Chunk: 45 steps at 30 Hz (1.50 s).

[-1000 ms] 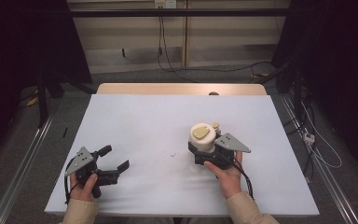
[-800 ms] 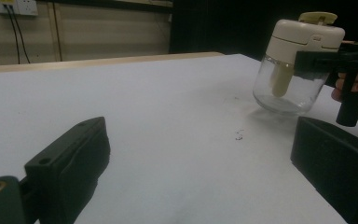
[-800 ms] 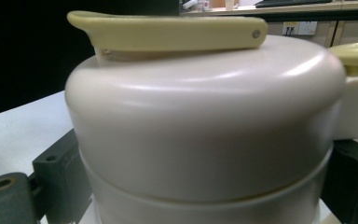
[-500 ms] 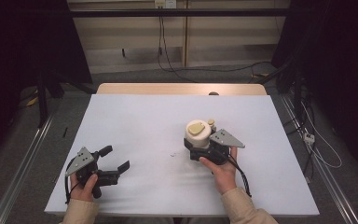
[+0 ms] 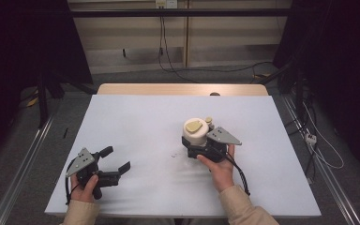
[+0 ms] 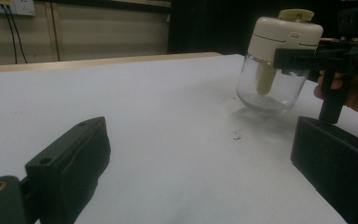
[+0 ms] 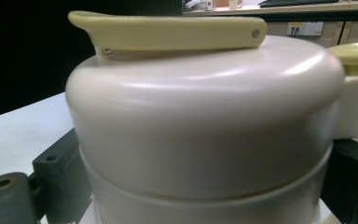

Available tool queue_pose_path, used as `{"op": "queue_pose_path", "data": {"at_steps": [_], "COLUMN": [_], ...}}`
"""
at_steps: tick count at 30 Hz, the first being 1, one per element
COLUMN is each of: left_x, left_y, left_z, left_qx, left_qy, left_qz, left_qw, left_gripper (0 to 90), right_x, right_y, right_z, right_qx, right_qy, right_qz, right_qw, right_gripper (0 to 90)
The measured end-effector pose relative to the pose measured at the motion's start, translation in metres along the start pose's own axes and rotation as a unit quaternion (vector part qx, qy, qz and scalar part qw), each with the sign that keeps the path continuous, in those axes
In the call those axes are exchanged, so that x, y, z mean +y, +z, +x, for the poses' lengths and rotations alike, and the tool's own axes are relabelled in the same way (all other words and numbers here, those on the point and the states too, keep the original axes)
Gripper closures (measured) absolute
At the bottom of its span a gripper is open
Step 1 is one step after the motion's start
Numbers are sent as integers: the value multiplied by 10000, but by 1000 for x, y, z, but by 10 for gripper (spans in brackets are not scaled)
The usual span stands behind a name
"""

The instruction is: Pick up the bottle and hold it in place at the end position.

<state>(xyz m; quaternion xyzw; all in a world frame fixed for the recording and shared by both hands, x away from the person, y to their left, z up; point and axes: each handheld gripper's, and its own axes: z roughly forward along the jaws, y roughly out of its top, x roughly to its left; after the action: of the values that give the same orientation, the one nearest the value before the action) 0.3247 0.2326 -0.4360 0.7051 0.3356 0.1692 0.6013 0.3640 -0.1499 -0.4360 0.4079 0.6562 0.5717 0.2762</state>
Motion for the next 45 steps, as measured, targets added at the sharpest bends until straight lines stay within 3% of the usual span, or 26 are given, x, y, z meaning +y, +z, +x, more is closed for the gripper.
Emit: {"op": "queue_pose_path", "data": {"at_steps": [45], "left_x": [-1], "left_y": [0], "left_z": [0], "left_qx": [-15], "left_qy": [-11], "left_qz": [-6], "left_qw": [10000], "left_gripper": [41], "right_x": [2], "right_y": [31], "right_z": [2], "right_qx": [4], "right_qy": [-22], "right_qz": [46], "right_qw": [10000], "right_gripper": [69]}}
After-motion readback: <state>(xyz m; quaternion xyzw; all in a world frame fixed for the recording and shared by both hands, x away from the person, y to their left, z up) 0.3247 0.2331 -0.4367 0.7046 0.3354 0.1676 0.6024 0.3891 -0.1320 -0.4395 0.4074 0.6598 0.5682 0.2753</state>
